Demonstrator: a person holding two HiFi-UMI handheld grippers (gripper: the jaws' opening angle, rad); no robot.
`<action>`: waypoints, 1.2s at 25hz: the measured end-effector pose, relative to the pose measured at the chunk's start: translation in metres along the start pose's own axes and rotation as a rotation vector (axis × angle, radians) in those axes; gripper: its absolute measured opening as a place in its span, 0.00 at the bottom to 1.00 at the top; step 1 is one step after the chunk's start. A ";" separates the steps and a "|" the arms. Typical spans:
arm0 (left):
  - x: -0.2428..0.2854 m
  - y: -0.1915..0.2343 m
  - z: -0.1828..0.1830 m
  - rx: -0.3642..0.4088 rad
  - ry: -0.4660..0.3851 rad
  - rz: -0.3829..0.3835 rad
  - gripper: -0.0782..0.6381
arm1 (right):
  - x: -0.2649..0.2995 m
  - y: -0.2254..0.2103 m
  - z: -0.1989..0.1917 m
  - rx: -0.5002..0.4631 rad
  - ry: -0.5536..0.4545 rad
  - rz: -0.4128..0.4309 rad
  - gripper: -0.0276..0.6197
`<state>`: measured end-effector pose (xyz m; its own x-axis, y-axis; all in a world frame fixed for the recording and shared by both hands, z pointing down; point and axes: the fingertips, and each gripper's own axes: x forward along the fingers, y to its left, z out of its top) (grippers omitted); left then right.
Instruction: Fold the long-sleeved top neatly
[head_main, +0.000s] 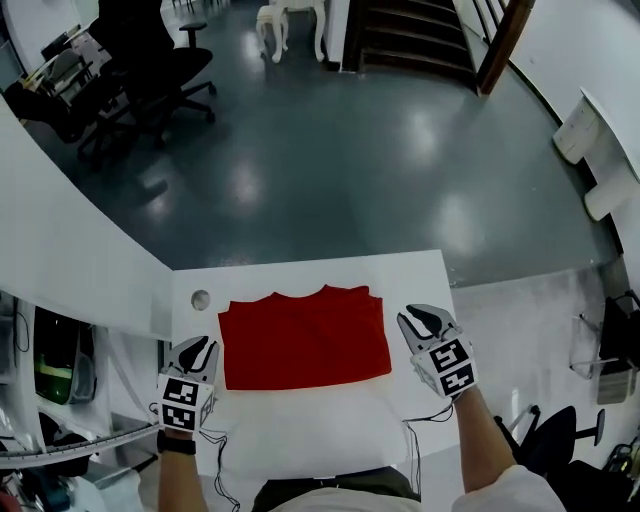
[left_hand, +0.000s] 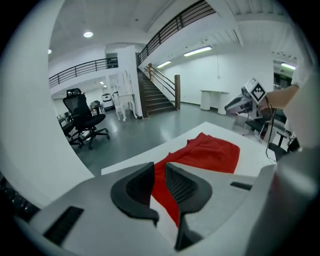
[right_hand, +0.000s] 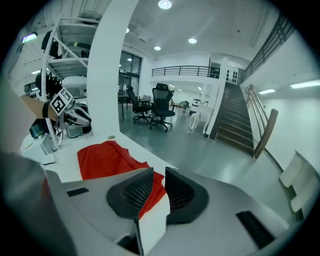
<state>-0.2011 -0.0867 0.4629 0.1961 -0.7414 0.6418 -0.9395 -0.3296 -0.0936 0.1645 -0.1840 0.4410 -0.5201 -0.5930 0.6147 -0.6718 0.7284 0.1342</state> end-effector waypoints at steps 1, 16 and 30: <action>-0.007 -0.003 0.004 -0.018 -0.022 -0.007 0.21 | -0.007 0.003 0.005 0.005 -0.017 -0.002 0.17; -0.111 -0.032 0.054 -0.069 -0.251 -0.077 0.21 | -0.113 0.054 0.070 0.073 -0.239 -0.012 0.17; -0.163 -0.072 0.065 -0.031 -0.331 -0.171 0.12 | -0.167 0.086 0.102 0.081 -0.377 0.006 0.08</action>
<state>-0.1473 0.0193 0.3154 0.4262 -0.8279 0.3647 -0.8924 -0.4508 0.0194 0.1397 -0.0578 0.2704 -0.6714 -0.6842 0.2846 -0.6998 0.7118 0.0605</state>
